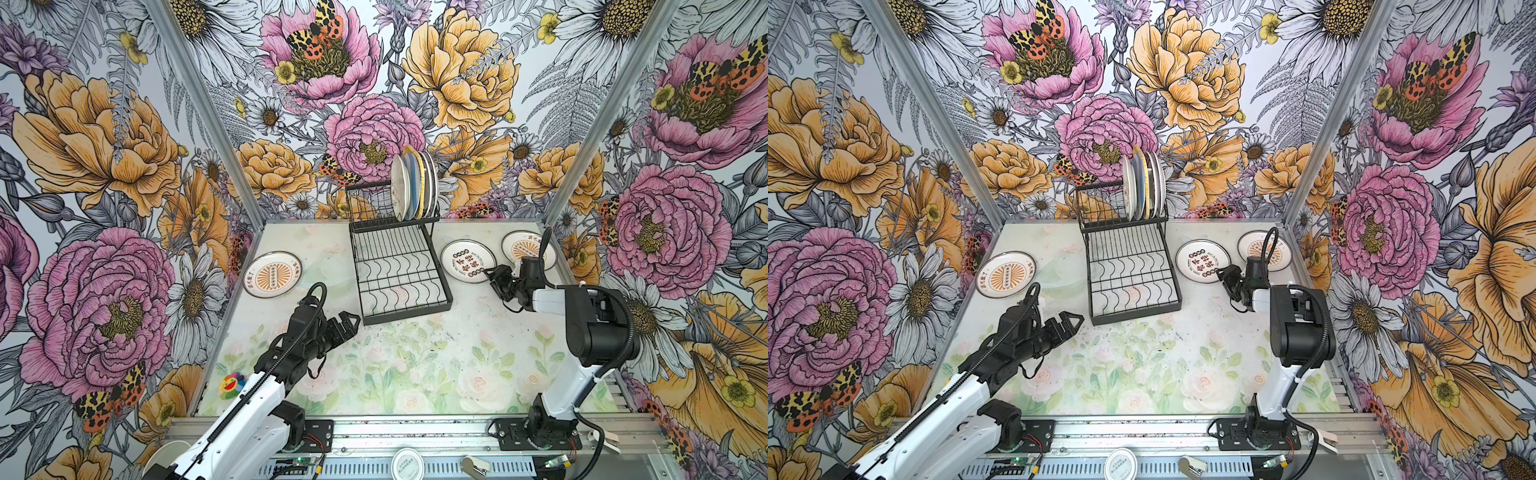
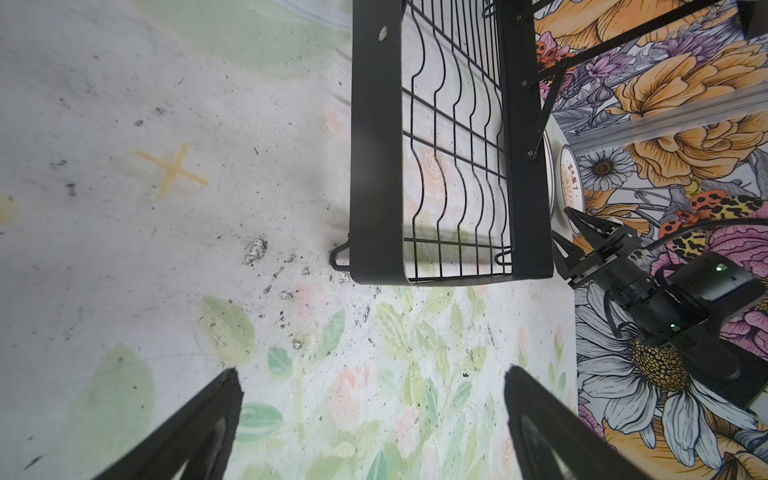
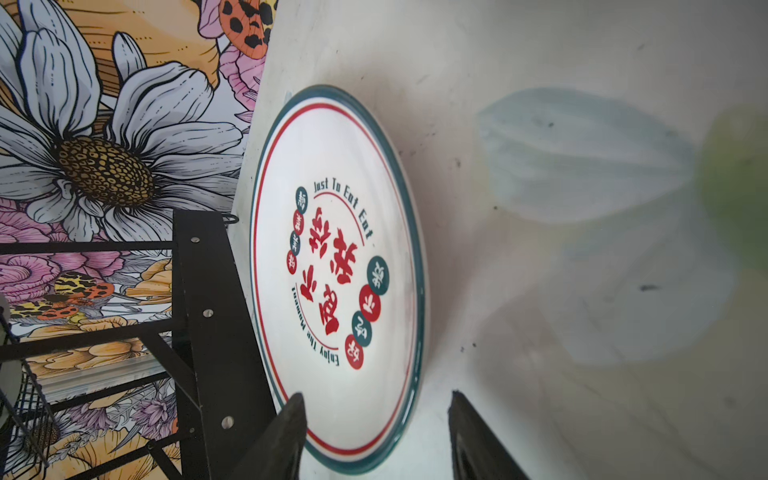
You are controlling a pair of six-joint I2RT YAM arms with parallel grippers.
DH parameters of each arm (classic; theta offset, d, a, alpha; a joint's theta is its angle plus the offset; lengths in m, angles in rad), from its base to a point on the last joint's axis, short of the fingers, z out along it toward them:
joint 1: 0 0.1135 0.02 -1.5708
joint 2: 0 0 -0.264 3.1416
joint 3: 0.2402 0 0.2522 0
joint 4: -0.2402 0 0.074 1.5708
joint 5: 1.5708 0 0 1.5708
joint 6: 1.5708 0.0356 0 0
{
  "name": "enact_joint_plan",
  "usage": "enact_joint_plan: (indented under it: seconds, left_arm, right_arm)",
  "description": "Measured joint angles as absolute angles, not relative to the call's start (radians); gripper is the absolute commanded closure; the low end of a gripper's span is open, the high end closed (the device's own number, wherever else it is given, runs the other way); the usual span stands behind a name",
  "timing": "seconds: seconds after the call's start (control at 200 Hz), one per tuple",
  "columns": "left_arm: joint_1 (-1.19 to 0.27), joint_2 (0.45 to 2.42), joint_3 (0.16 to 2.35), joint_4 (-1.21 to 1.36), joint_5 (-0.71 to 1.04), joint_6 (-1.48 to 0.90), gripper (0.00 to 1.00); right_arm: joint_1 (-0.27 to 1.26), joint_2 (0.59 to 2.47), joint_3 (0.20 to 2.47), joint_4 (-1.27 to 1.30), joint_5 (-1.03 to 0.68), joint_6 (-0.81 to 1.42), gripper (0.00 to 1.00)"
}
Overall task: Load the plates into the dish rack
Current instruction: 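Reach the right gripper to the red-lettered plate's edge and grasp it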
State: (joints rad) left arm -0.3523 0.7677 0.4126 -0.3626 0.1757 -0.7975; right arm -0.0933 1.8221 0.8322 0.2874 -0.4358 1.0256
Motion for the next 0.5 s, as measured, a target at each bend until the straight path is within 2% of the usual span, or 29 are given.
enact_joint_plan:
  seconds: [0.5]
  left_arm:
    - [-0.352, 0.776, 0.413, -0.363, 0.176, -0.805, 0.01]
  right_arm:
    - [-0.093, 1.908, 0.834, 0.402, -0.463, 1.106, 0.56]
